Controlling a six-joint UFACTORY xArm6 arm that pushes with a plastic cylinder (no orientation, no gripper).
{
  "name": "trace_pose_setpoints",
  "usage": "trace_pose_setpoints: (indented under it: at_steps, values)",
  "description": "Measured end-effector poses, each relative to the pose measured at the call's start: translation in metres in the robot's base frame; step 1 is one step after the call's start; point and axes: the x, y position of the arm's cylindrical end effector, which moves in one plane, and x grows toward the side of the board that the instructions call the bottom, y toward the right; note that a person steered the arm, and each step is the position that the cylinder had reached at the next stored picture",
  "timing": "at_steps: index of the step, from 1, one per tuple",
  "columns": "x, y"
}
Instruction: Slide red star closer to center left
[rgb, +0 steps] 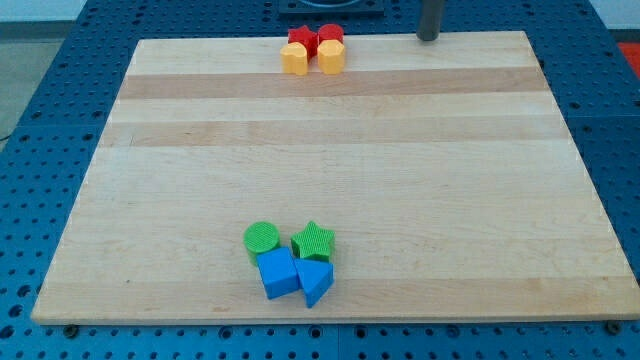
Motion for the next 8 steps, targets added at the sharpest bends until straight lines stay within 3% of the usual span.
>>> trace_pose_setpoints:
  at_steps: [4, 6, 8]
  values:
    - [0.002, -0.160]
    - [0.042, -0.248]
    - [0.024, -0.242]
